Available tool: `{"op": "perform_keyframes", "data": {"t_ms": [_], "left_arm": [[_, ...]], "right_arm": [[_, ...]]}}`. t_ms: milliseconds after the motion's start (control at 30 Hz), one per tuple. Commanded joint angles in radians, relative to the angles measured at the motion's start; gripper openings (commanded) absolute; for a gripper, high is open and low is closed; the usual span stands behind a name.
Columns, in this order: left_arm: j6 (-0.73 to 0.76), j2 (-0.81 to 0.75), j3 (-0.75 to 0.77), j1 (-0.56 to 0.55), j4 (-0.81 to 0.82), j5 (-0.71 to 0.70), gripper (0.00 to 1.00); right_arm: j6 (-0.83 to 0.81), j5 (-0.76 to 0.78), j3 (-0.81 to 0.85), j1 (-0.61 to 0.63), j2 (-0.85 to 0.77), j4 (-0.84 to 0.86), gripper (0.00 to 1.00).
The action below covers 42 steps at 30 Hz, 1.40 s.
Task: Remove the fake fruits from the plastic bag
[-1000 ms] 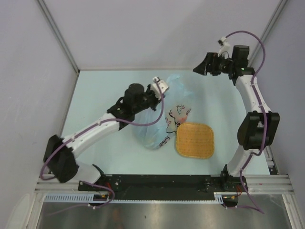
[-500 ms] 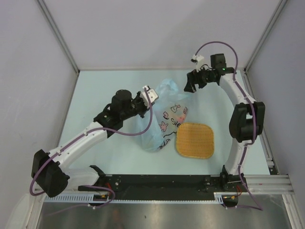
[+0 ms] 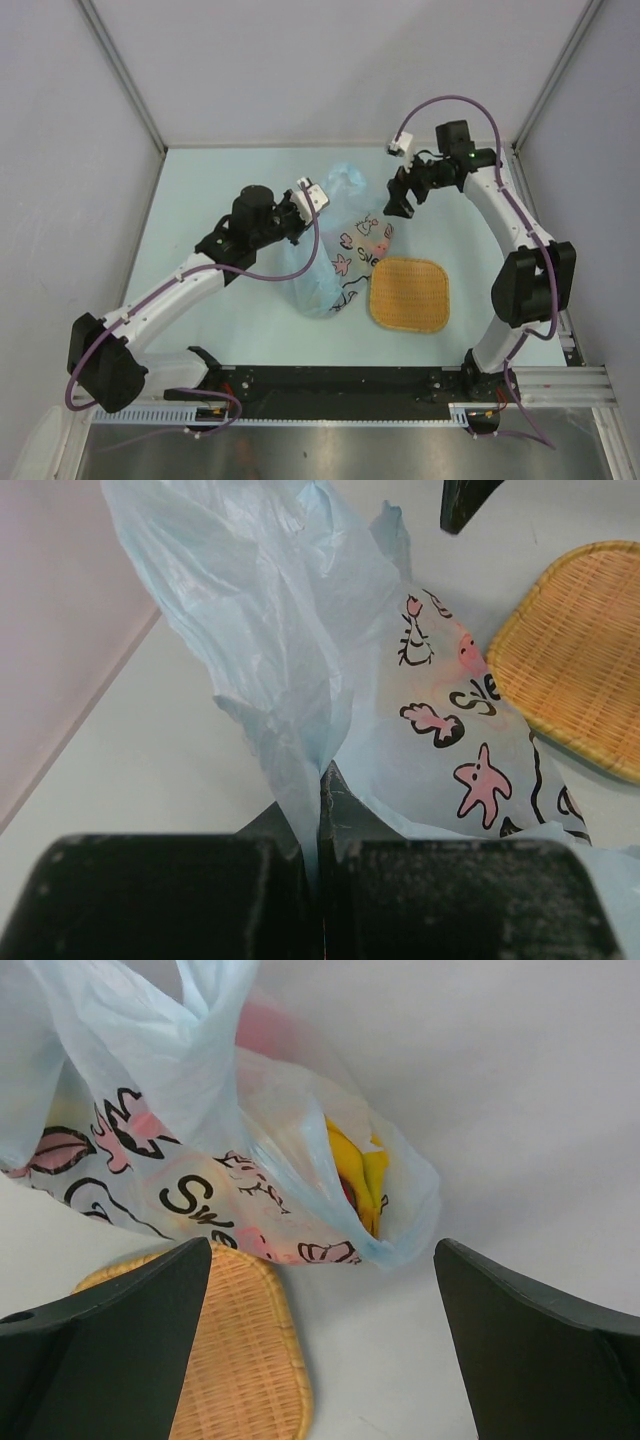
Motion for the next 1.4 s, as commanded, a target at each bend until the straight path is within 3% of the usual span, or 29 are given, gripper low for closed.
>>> {"op": "perform_keyframes", "data": {"t_ms": [0, 100, 233, 333, 367, 400, 500, 633, 700, 733, 833, 900, 967, 1033, 1167, 1200, 1267, 1300, 1367], "left_arm": [[0.030, -0.004, 0.049, 0.006, -0.024, 0.024, 0.00], [0.039, -0.004, 0.052, 0.010, -0.035, 0.024, 0.00], [0.059, -0.010, 0.044, 0.028, -0.041, 0.023, 0.00], [0.085, -0.003, 0.037, 0.063, -0.006, 0.030, 0.00], [0.101, 0.017, 0.041, 0.072, 0.031, 0.032, 0.00], [0.115, 0.034, 0.049, 0.083, 0.057, 0.032, 0.00], [0.197, 0.152, 0.156, 0.144, 0.175, 0.032, 0.00], [0.141, 0.364, 0.566, 0.264, 0.183, 0.061, 0.00], [0.132, 0.442, 0.688, 0.278, 0.175, 0.081, 0.00], [0.130, 0.456, 0.780, 0.281, 0.166, 0.084, 0.00], [0.118, 0.455, 0.843, 0.280, 0.139, 0.144, 0.00], [0.112, 0.415, 0.793, 0.281, 0.126, 0.179, 0.00], [0.136, 0.318, 0.641, 0.281, 0.099, 0.266, 0.00], [0.232, 0.197, 0.436, 0.278, 0.038, 0.352, 0.05], [0.418, 0.021, 0.097, 0.249, -0.052, 0.360, 0.63], [0.406, -0.004, -0.005, 0.246, -0.047, 0.350, 0.66], [0.342, -0.062, -0.077, 0.234, -0.027, 0.334, 0.83], [0.299, -0.076, -0.110, 0.227, -0.016, 0.316, 0.85], [0.101, -0.096, -0.112, 0.221, 0.002, 0.265, 0.91]], "right_arm": [[-0.028, 0.030, -0.007, 0.024, 0.062, 0.058, 0.99], [0.015, 0.070, 0.002, 0.039, 0.102, 0.158, 0.92], [0.078, 0.064, 0.125, 0.012, 0.200, 0.181, 0.68], [0.072, 0.058, 0.191, -0.007, 0.269, 0.163, 0.35], [0.063, 0.061, 0.252, -0.007, 0.296, 0.135, 0.11], [0.068, 0.072, 0.287, -0.004, 0.319, 0.123, 0.00], [0.207, 0.076, 0.482, -0.007, 0.408, 0.156, 0.00], [0.454, 0.145, 0.763, 0.001, 0.470, 0.346, 0.00], [0.529, 0.197, 0.849, 0.007, 0.456, 0.412, 0.00], [0.541, 0.213, 0.860, 0.010, 0.444, 0.461, 0.00], [0.555, 0.240, 0.809, 0.012, 0.355, 0.506, 0.00], [0.528, 0.244, 0.678, 0.012, 0.259, 0.506, 0.00], [0.499, 0.250, 0.552, 0.015, 0.183, 0.506, 0.00], [0.482, 0.283, 0.315, 0.009, 0.059, 0.517, 0.00], [0.529, 0.290, -0.083, 0.004, -0.111, 0.496, 0.00], [0.540, 0.285, -0.208, 0.019, -0.159, 0.483, 0.00], [0.545, 0.270, -0.289, 0.044, -0.193, 0.454, 0.00], [0.549, 0.271, -0.321, 0.059, -0.222, 0.450, 0.00], [0.563, 0.274, -0.361, 0.100, -0.243, 0.459, 0.00]]}}
